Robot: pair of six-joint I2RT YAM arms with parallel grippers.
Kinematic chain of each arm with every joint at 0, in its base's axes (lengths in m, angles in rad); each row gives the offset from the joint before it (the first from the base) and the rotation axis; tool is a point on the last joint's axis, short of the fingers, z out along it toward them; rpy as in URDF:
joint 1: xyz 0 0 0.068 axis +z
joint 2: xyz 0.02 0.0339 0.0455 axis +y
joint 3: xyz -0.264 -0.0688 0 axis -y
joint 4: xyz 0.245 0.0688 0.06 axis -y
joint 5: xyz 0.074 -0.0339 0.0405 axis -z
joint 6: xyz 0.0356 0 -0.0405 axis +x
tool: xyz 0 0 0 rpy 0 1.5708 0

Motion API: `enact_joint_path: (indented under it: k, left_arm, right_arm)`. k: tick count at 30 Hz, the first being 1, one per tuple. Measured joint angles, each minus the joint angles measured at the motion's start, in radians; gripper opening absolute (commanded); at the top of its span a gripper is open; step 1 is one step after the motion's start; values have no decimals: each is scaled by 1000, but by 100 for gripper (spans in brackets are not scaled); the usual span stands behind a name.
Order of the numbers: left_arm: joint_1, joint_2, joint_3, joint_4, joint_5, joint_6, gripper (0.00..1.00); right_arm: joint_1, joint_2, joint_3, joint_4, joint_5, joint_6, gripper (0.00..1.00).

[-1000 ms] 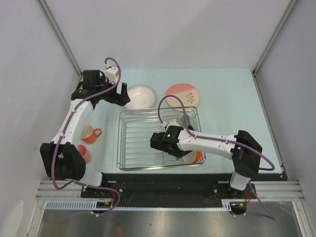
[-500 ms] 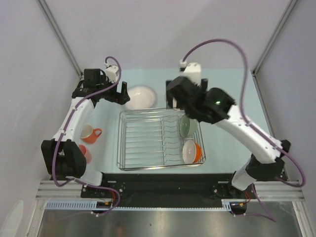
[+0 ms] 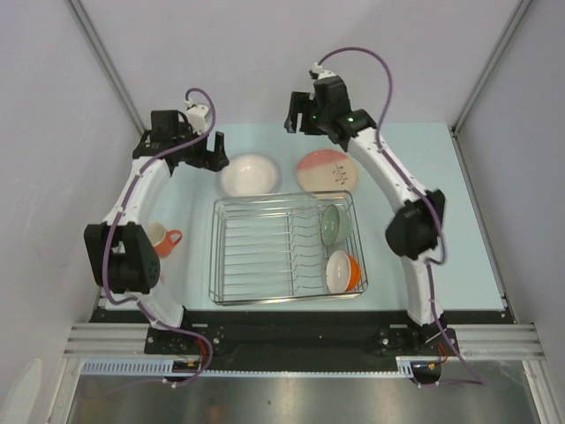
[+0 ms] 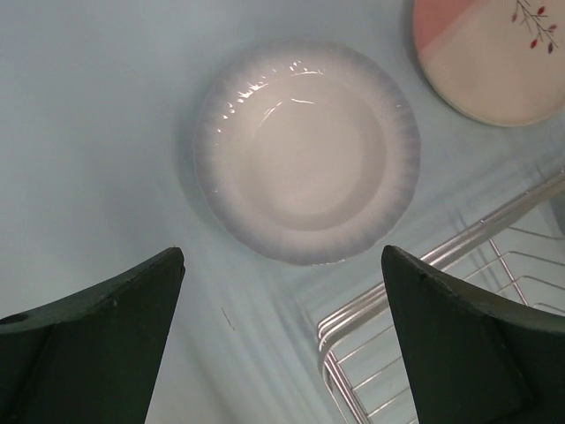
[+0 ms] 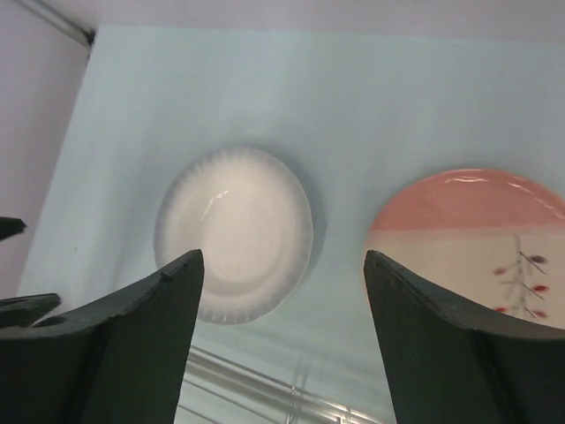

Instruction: Load the mixed dishes into the dish rack

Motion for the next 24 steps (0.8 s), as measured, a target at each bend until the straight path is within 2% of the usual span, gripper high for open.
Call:
enact_joint_path:
  k: [4,7,15,24]
  left_arm:
    - [42,89,57,13,2,-4,98]
    - [67,123,58,22,2,-10,99]
    - [69,142,50,47,13,-18,97]
    - [67,190,8,60,36,-38,95]
  right_arm:
    - [-23,245,174,-10,-125,-5,80]
    - [-37,330,185,-10,-209,18,80]
    - [-60,393,182,72,-351,91,78]
    - [-53,494,176,125,-422,135,76]
